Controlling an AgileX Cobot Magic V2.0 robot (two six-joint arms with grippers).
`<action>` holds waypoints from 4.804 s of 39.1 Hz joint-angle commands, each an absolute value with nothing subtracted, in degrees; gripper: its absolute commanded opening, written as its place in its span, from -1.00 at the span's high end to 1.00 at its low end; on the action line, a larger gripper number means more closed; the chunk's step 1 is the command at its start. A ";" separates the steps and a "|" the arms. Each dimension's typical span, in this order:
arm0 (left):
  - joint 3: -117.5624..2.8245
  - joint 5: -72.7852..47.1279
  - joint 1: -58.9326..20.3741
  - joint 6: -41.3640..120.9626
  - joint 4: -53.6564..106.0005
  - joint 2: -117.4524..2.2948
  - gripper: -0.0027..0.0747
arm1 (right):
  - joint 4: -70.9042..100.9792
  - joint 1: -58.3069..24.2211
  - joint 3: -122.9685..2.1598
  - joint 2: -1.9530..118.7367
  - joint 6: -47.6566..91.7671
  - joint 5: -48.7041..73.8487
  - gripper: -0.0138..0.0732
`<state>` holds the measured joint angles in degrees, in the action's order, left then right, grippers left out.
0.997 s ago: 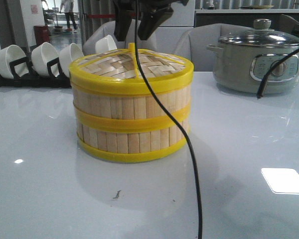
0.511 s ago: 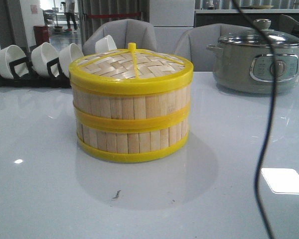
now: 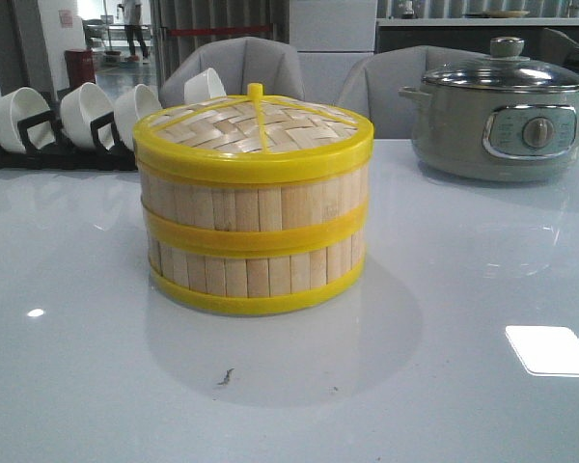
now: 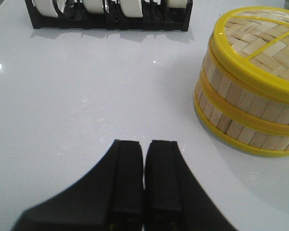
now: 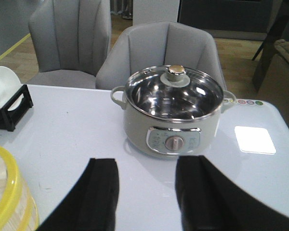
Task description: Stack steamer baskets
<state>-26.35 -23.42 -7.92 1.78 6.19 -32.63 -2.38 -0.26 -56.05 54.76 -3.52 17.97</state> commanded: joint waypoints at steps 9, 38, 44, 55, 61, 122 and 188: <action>-28.00 -18.81 -8.25 1.43 6.43 -32.54 0.71 | -2.96 4.90 -35.60 35.80 -2.79 9.42 -0.22; -28.00 -18.81 -8.25 1.43 6.43 -32.54 0.71 | -2.96 6.45 -15.37 21.84 -2.84 0.91 0.53; -28.00 -18.81 -8.25 1.43 6.43 -32.54 0.71 | -2.96 6.45 -15.37 21.91 -2.84 0.91 0.56; -28.00 -18.81 -8.25 1.43 6.43 -32.54 0.71 | -2.96 6.45 -15.37 21.91 -2.84 0.91 0.56; -28.00 -18.81 -8.25 1.43 6.43 -32.54 0.71 | -2.96 6.45 -15.37 21.91 -2.84 0.91 0.56; -6.26 1.77 -2.06 1.43 5.94 -6.21 0.71 | -2.96 6.45 -15.37 21.91 -2.84 0.91 0.56; 0.45 3.17 -1.14 -4.30 -6.46 1.04 0.71 | -2.96 6.45 -15.37 21.96 -2.84 0.91 0.56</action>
